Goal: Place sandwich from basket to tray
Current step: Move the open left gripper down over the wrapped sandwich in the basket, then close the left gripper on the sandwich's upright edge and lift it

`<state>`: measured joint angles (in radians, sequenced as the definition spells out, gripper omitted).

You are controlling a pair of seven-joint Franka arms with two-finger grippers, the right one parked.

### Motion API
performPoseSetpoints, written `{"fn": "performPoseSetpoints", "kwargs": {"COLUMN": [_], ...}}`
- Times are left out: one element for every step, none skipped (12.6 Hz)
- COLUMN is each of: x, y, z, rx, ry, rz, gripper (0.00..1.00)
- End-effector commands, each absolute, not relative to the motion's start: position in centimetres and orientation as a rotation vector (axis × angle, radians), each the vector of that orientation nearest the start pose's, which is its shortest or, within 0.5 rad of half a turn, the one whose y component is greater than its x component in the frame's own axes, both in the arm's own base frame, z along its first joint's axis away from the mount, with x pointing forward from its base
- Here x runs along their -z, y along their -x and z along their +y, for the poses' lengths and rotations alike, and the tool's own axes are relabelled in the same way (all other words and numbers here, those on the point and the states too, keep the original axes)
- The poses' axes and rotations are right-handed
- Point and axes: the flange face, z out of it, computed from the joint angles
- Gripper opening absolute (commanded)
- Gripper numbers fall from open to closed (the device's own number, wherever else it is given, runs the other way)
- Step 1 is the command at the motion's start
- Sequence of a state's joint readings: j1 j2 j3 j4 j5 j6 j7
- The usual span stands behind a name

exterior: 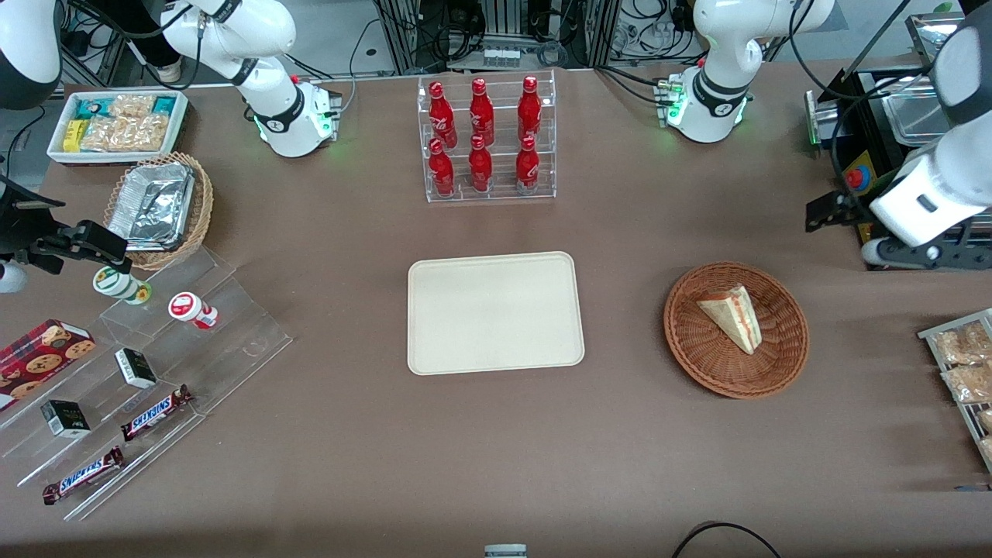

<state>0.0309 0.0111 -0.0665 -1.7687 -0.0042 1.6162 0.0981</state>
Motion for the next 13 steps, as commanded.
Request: {"fn": "performPoseSetpoints", "kwargs": {"x": [-49.3, -48.0, -46.1, -44.3, -42.4, -41.1, -39.8, -39.0, -38.8, -38.5, -38.1, -37.5, -37.0], "y": [-54.5, -54.4, -54.2, -53.9, -53.6, -53.4, -53.1, -52.8, -52.8, -52.8, -52.9, -53.1, -53.4], "z": [-3.0, -3.0, -3.1, -4.1, -4.5, -4.5, -4.5, -4.6, -5.2, -5.5, -5.6, -5.6, -5.7], "rx": [-0.215, -0.205, -0.191, -0.157, -0.121, -0.090, -0.056, -0.032, -0.023, -0.025, -0.033, -0.031, -0.016], "ry": [3.138, 3.139, 3.139, 3.137, 3.139, 3.141, 3.143, 3.142, 3.136, 3.125, 3.108, 3.089, 3.065], "rz": [0.197, 0.160, 0.117, 0.102, 0.071, 0.044, -0.021, -0.115, -0.221, -0.346, -0.470, -0.589, -0.723], "gripper": [1.00, 1.00, 1.00, 1.00, 1.00, 1.00, 1.00, 1.00, 1.00, 1.00, 1.00, 1.00, 1.00]}}
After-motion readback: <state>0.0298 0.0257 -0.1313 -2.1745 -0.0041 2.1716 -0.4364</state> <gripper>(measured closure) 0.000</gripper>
